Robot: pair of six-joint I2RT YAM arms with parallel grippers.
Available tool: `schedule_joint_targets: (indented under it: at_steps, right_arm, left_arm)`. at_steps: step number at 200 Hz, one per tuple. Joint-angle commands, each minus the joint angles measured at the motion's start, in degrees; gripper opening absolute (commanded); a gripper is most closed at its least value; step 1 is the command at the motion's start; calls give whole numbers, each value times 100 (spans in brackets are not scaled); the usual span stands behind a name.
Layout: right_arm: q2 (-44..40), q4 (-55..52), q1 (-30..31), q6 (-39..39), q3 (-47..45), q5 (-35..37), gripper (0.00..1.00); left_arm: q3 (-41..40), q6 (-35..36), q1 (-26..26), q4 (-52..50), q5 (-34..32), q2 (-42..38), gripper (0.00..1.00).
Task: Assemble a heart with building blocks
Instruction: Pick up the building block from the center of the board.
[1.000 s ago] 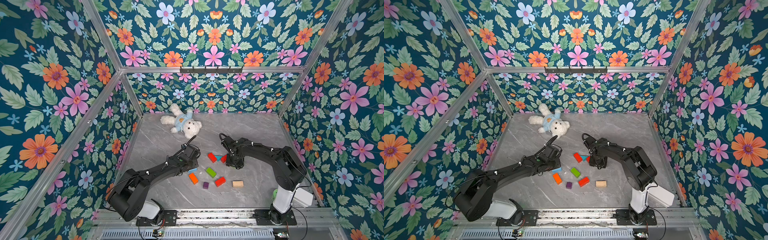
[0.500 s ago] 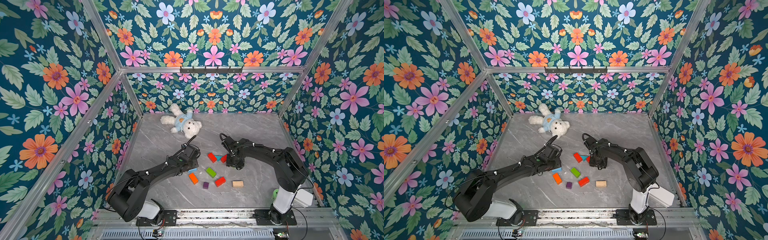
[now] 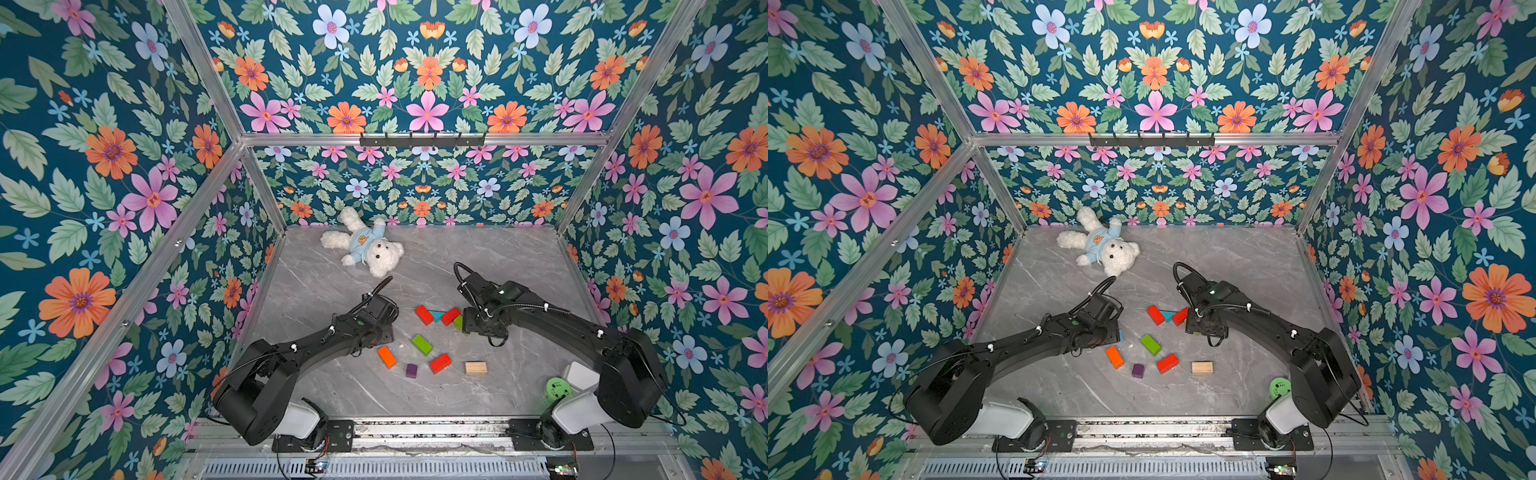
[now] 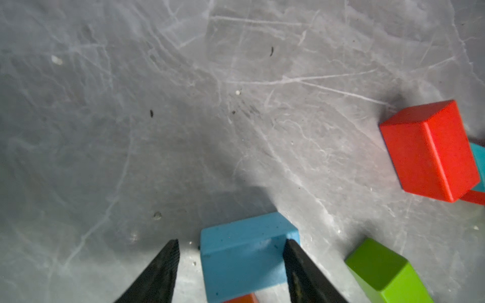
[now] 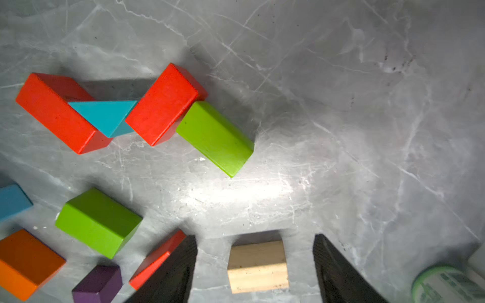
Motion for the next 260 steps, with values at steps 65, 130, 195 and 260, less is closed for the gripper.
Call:
schedule_joint_targets:
  at_steps: [65,130,195,260]
  right_arm:
    - [-349,-159,-89,-22,-178,91,72]
    - [-503,-32,-253,-38,-380,-61,73]
    - [-586,-62,-285,-78,-433,-77,71]
    - [-607,-47,-314,-83,-460,-113,69]
  left_arm:
    - [685,2004,-15,-415,368,602,67]
    - [656,2028,-69,-805,533,806,61]
    - [756,1924,-245,-1039,842,633,58]
    - [588,1813,-254,-1356,367,735,50]
